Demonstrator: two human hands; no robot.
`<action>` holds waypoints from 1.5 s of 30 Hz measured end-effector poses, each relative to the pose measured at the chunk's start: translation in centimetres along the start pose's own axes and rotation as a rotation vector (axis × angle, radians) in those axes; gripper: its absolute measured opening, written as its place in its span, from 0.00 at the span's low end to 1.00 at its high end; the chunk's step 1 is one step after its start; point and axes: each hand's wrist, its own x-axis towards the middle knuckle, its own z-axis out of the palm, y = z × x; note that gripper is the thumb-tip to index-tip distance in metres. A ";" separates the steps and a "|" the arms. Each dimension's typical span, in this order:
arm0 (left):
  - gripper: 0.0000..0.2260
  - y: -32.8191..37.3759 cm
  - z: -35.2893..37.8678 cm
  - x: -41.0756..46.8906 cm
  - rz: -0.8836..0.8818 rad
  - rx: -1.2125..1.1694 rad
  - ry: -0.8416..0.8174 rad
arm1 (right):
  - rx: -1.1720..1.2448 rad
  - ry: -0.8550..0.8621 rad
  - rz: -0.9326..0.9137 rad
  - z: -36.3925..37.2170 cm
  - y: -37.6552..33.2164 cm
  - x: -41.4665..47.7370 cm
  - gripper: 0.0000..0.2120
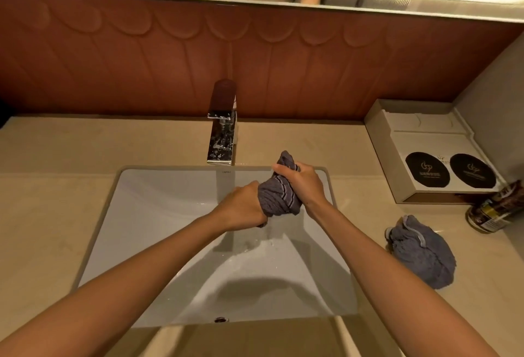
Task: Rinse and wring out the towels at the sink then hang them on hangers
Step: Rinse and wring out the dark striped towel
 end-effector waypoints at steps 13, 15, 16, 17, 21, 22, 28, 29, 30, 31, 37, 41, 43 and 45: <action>0.13 1.1 -0.2 -2.3 -0.028 0.259 0.201 | 0.129 -0.087 0.228 0.5 -0.7 -1.4 0.15; 0.14 1.4 -0.5 -2.9 -0.031 0.337 0.235 | -0.020 -0.090 0.246 0.7 -0.7 -1.6 0.22; 0.16 1.6 -0.5 -3.0 -0.024 0.391 0.252 | -0.061 -0.093 0.267 0.7 -0.8 -2.0 0.26; 0.17 1.8 -0.6 -3.1 -0.008 0.453 0.268 | -0.001 -0.120 0.338 0.6 -0.9 -2.3 0.28; 0.23 2.5 -0.9 -3.4 0.076 0.576 0.299 | 0.450 -0.249 0.576 0.5 -0.4 -3.4 0.26; 0.22 2.5 -1.0 -3.5 0.085 0.553 0.298 | 0.515 -0.255 0.574 0.7 -0.5 -3.6 0.26; 0.18 2.3 -0.7 -4.4 0.055 0.271 0.344 | 0.704 -0.139 0.426 0.7 -1.8 -3.5 0.17; 0.17 2.3 -0.6 -4.5 0.070 0.282 0.362 | 0.705 -0.164 0.410 0.4 -1.9 -3.6 0.14; 0.17 2.4 -0.7 -4.5 0.093 0.315 0.383 | 0.719 -0.193 0.402 0.2 -2.0 -3.9 0.14; 0.17 2.5 -0.7 -4.5 0.126 0.369 0.407 | 0.738 -0.212 0.401 -0.1 -1.9 -4.1 0.14; 0.22 2.8 -1.3 -4.3 0.293 0.695 0.492 | 0.719 -0.366 0.597 -0.1 -0.7 -5.1 0.19; 0.23 2.7 -1.7 -4.4 0.445 0.821 0.539 | 0.667 -0.466 0.606 0.2 -0.1 -5.5 0.24; 0.27 2.7 -2.2 -4.5 0.498 0.922 0.534 | 0.740 -0.474 0.599 0.4 -0.1 -5.8 0.22; 0.31 2.5 -2.3 -4.2 0.538 0.978 0.578 | 0.794 -0.429 0.607 0.5 -0.3 -5.8 0.19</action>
